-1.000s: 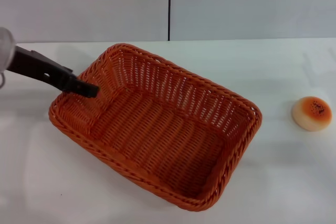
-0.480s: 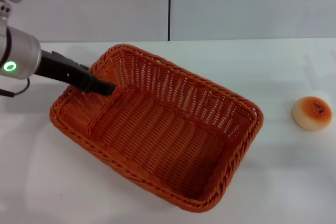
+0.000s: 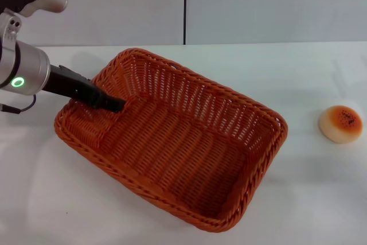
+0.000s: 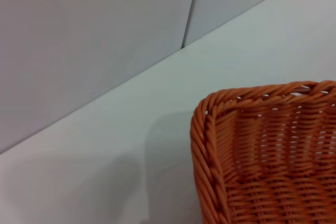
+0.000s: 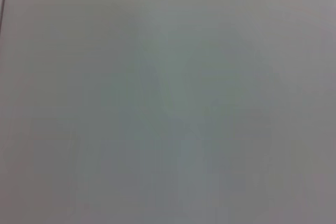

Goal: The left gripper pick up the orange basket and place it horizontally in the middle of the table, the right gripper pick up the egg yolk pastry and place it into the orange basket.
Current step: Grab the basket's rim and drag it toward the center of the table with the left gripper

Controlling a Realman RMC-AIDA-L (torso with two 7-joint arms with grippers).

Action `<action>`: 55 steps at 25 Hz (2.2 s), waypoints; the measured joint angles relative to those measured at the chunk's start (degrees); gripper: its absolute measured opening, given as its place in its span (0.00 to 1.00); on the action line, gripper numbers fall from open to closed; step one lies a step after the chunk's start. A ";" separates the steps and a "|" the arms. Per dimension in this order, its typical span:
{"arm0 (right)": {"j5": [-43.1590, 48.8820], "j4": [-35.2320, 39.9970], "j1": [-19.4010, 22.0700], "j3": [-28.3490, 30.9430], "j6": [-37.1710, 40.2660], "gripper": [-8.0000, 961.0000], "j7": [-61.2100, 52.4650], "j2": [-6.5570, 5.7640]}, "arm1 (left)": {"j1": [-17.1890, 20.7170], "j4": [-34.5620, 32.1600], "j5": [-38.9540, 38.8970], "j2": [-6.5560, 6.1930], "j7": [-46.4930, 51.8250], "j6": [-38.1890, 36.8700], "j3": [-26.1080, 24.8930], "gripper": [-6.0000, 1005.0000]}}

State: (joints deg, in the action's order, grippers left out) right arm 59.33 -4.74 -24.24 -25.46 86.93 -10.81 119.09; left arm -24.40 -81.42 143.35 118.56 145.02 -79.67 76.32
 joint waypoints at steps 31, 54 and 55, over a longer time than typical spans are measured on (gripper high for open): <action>-0.04 0.27 -0.02 0.04 -0.65 0.69 0.44 -0.09 | -1.56 1.35 1.63 0.07 11.07 3.46 -2.48 0.19; 0.04 2.12 -2.67 -1.42 -3.04 0.69 0.12 -0.60 | 9.18 -3.01 -7.56 0.18 19.96 -7.59 -13.57 0.17; 0.05 2.17 -2.94 -1.46 -3.27 0.69 0.11 -0.62 | 9.49 -3.45 -7.86 0.18 19.96 -7.52 -13.44 0.17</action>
State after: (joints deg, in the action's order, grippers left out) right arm 59.38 -2.57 -27.18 -26.92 83.66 -10.70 118.46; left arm -14.90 -84.87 135.49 118.74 164.98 -87.20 62.88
